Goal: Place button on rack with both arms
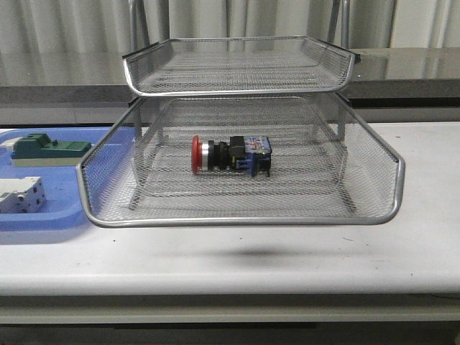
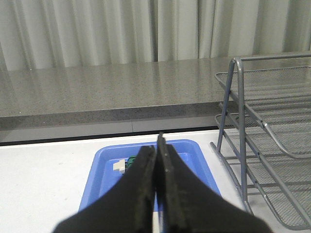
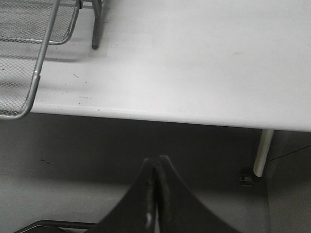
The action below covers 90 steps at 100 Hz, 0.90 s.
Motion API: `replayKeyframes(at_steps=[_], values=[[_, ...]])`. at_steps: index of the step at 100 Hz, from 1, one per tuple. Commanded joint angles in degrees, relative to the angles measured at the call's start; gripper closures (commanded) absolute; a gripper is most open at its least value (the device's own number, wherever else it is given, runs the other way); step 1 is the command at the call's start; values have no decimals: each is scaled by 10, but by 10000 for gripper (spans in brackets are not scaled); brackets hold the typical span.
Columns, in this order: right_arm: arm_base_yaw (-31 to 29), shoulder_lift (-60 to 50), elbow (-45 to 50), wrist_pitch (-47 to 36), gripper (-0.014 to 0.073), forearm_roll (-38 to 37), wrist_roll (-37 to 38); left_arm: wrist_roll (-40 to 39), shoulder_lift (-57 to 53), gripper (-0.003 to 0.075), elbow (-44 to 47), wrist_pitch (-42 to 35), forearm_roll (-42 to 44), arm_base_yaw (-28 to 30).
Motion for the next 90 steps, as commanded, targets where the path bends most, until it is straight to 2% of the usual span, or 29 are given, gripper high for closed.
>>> replayKeyframes(at_steps=[1, 28, 54, 69, 76, 90], values=[[-2, 2, -19, -30, 664, -8, -3, -6, 2, 740, -14, -43, -7, 1], [-2, 2, -19, -41, 664, -8, -3, -6, 2, 740, -14, -43, -7, 1], [-2, 20, -19, -137, 664, 38, -3, -6, 2, 740, -14, -43, -7, 1], [-2, 82, -19, -157, 664, 69, -11, -6, 2, 740, -14, -43, -7, 1], [0, 120, -19, -157, 664, 98, -41, -6, 2, 740, -14, -43, -7, 1], [24, 197, -19, -168, 664, 168, -160, -6, 2, 740, -14, -43, -7, 1]])
